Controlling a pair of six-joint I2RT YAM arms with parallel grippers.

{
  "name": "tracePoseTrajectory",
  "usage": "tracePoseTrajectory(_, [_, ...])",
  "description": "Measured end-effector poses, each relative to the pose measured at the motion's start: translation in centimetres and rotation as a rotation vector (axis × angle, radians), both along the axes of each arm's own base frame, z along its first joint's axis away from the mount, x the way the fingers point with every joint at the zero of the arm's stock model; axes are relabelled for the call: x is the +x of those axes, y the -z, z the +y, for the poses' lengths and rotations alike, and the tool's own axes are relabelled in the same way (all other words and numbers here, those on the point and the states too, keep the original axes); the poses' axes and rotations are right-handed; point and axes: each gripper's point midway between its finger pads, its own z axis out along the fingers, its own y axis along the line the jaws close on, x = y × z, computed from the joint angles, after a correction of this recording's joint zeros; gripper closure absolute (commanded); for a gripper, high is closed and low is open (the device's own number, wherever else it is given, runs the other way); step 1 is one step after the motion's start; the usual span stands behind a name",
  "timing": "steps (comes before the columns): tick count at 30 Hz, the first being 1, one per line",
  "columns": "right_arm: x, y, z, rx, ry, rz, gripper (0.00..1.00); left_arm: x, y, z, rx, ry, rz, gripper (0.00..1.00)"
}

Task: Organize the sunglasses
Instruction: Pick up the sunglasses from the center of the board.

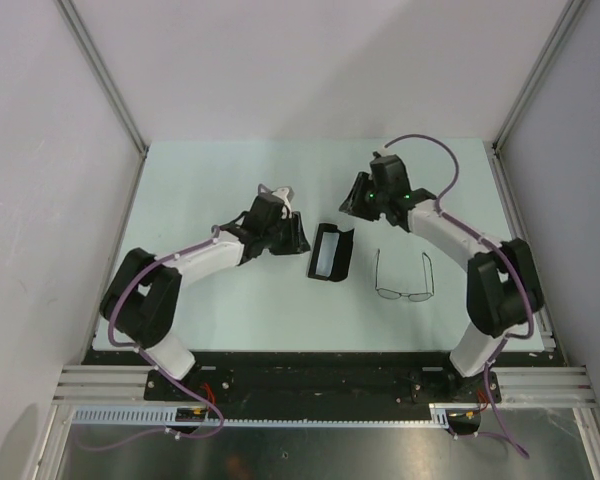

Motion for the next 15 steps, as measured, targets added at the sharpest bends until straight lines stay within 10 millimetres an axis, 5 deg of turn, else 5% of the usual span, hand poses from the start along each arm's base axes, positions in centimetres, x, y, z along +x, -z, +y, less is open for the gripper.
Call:
tracePoseTrajectory(3, [-0.7, -2.2, -2.1, -0.034, 0.034, -0.020, 0.27, 0.0, -1.5, -0.1, -0.022, 0.002, -0.031, 0.41])
tracePoseTrajectory(4, [-1.0, -3.1, -3.1, -0.056, 0.052, -0.037, 0.10, 0.0, -1.9, -0.1, -0.028, 0.005, -0.039, 0.33])
tracePoseTrajectory(6, [-2.2, -5.3, -5.3, -0.112, 0.089, -0.084, 0.00, 0.0, -2.9, -0.2, -0.041, 0.011, -0.061, 0.20])
tracePoseTrajectory(7, [-2.6, -6.2, -6.2, -0.125, 0.108, -0.103, 0.00, -0.1, -3.3, -0.1, -0.042, 0.019, -0.071, 0.08])
tracePoseTrajectory(9, [-3.9, -8.2, -8.2, -0.157, 0.144, -0.153, 0.00, -0.5, -4.0, 0.0, -0.048, 0.029, -0.093, 0.00])
tracePoseTrajectory(12, [-5.8, -10.0, -11.7, -0.187, 0.218, -0.185, 0.00, -1.2, -5.1, 0.4, -0.056, 0.031, -0.122, 0.00])
tracePoseTrajectory(15, [-6.9, -9.4, -15.3, -0.232, 0.312, -0.158, 0.01, -1.6, -6.7, 0.8, -0.073, 0.028, -0.163, 0.00])
